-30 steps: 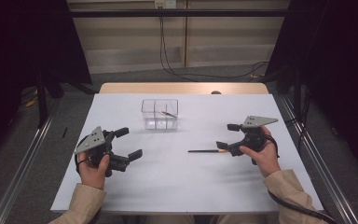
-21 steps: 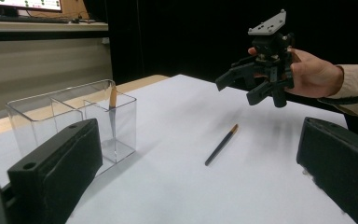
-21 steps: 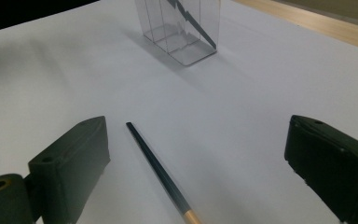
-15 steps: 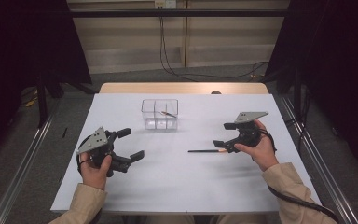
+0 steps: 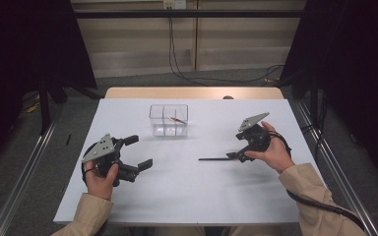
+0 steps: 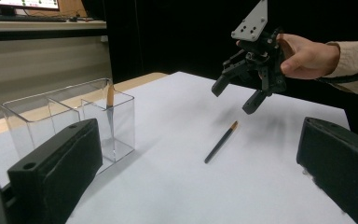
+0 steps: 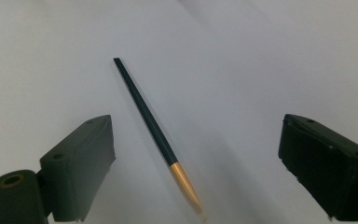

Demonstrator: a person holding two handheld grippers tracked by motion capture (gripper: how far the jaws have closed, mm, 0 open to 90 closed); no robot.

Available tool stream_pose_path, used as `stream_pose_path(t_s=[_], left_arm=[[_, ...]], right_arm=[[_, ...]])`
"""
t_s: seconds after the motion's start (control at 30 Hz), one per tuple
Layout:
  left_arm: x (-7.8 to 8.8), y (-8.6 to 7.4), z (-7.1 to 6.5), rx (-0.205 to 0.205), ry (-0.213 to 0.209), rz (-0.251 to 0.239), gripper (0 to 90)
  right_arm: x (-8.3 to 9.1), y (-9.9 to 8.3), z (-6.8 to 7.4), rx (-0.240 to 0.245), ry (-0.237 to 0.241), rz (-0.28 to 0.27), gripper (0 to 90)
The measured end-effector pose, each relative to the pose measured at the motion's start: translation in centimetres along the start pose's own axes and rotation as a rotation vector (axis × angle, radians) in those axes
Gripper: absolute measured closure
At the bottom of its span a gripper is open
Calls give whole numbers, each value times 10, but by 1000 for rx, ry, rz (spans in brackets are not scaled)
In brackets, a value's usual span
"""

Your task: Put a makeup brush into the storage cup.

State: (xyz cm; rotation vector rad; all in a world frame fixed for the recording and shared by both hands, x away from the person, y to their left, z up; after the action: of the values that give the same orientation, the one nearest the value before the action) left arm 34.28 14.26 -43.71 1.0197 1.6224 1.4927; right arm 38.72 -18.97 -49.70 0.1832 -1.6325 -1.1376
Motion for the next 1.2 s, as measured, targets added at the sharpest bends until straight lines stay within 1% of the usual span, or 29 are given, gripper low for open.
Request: stream_pose_path(t_s=[0.1,0.13,0.2,0.33,0.37,0.43,0.47,0.53,0.6,0.83,0.93,0.97,1.07,1.13,1.2], left_arm=[[0,0,0,-3,1,1,0],[0,0,0,-6,0,4,0],[0,-1,0,-3,0,6,0],[-1,-1,0,-2,1,10,0],[-1,-2,0,-1,0,10,0],[-1,-2,0,-3,-1,9,0],[-1,-2,0,-2,-1,10,0],[-1,-2,0,-2,2,11,0],[-1,-1,0,-1,1,9,0],[0,-1,1,0,1,6,0],[0,-1,0,0,0,7,0],[0,-1,0,1,-3,7,0],[0,-2,0,5,-5,9,0],[0,-2,0,5,-6,9,0],[0,-2,0,6,-7,9,1]], right_arm=[[-1,-5,-2,8,-2,61,110],[-1,-6,-3,21,-4,83,115],[-1,-9,-4,27,1,122,117],[-1,-13,-5,48,14,187,122],[-2,-14,-5,54,26,204,123],[-2,-15,-5,72,23,230,138],[-2,-15,-4,80,29,249,143],[-3,-15,-4,92,28,265,151],[-5,-17,-4,87,33,297,152],[-9,-17,-3,104,56,359,201],[-11,-19,-3,116,65,371,241],[-12,-20,-2,109,73,375,257],[-15,-22,-1,124,86,382,307],[-16,-22,0,132,95,390,377],[-18,-23,0,127,101,401,393]])
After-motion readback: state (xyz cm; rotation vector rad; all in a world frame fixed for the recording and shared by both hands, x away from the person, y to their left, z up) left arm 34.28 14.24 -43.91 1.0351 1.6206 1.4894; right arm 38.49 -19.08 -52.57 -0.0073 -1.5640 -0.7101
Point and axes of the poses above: each handheld gripper's, and its own axes: x roughly backward along the jaws, y roughly out of its top, z roughly to its left, the point moved 8 cm from there along -x, roughly forward along the jaws, and after that the axes turned 8 degrees about -z, right-handed, at the moved point
